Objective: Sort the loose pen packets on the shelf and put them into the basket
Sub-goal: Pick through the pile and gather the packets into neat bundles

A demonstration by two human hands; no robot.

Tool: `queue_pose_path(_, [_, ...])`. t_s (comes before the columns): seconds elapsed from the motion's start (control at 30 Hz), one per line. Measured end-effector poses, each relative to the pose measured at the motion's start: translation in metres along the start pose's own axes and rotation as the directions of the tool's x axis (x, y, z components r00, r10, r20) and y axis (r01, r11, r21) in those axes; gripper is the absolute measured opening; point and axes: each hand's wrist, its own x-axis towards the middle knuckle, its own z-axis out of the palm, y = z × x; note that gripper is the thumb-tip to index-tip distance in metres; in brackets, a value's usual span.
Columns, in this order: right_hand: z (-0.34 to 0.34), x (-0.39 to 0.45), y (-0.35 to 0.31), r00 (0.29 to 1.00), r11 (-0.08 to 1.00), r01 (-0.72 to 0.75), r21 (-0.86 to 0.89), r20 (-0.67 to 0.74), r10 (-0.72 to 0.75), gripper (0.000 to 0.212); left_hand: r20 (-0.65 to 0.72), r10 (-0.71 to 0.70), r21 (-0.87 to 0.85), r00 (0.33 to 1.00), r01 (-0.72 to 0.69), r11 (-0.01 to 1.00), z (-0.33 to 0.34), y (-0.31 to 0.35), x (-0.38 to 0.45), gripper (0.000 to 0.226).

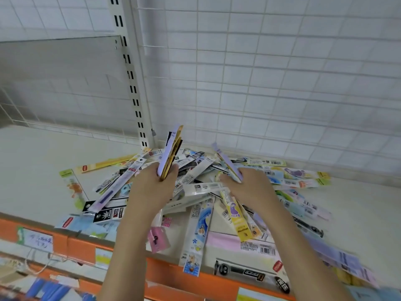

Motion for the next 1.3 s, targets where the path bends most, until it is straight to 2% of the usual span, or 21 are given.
queue_pose_path(0.2, [-0.028,-0.01,0.02,0.976,0.983,-0.133,0.123,-0.154,0.152,0.045,0.053,0.052,0.126,0.997,-0.058,0.99,0.015,0.005,-0.002,0.036])
queue_pose_path(0.3, [-0.038,-0.017,0.027,0.953,0.971,-0.178,0.158,-0.218,0.21,0.049,0.113,0.084,0.255,0.99,-0.11,0.961,0.025,0.006,-0.001,0.032])
queue_pose_path(0.37, [-0.043,-0.021,0.032,0.945,0.957,-0.21,0.2,-0.209,0.251,0.046,0.164,0.094,0.324,0.982,-0.144,0.935,0.034,0.008,0.001,0.028])
queue_pose_path(0.47, [-0.049,-0.025,0.042,0.948,0.951,-0.26,0.169,-0.142,0.284,0.026,0.247,0.098,0.374,0.964,-0.188,0.908,0.05,0.011,0.004,0.023])
queue_pose_path(0.57, [-0.053,-0.028,0.05,0.949,0.941,-0.286,0.179,-0.083,0.304,0.009,0.429,0.151,0.424,0.891,-0.345,0.837,0.065,0.016,0.005,0.013])
queue_pose_path(0.67, [-0.058,-0.032,0.056,0.95,0.938,-0.283,0.198,-0.077,0.303,0.007,0.631,0.137,0.414,0.763,-0.481,0.772,0.075,0.023,0.003,0.015])
queue_pose_path(0.73, [-0.059,-0.033,0.06,0.946,0.936,-0.287,0.203,-0.095,0.31,0.013,0.685,0.129,0.429,0.717,-0.54,0.724,0.08,0.024,0.001,0.006])
queue_pose_path(0.9, [-0.059,-0.038,0.066,0.927,0.919,-0.337,0.205,-0.101,0.362,0.044,0.661,0.181,0.47,0.728,-0.589,0.657,0.081,0.03,0.001,0.007])
queue_pose_path(1.0, [-0.061,-0.04,0.067,0.919,0.915,-0.386,0.115,-0.043,0.393,0.032,0.617,0.249,0.455,0.746,-0.597,0.661,0.075,0.034,0.005,0.004])
queue_pose_path(1.13, [-0.064,-0.041,0.068,0.936,0.935,-0.346,0.081,-0.039,0.35,0.017,0.562,0.31,0.421,0.767,-0.588,0.691,0.061,0.04,0.006,0.028])
queue_pose_path(1.23, [-0.064,-0.042,0.07,0.945,0.944,-0.313,0.102,-0.061,0.32,0.019,0.509,0.362,0.387,0.781,-0.583,0.714,0.053,0.042,0.005,0.018])
queue_pose_path(1.3, [-0.064,-0.044,0.072,0.947,0.945,-0.308,0.108,-0.063,0.315,0.018,0.483,0.376,0.369,0.791,-0.573,0.732,0.05,0.043,0.002,0.02])
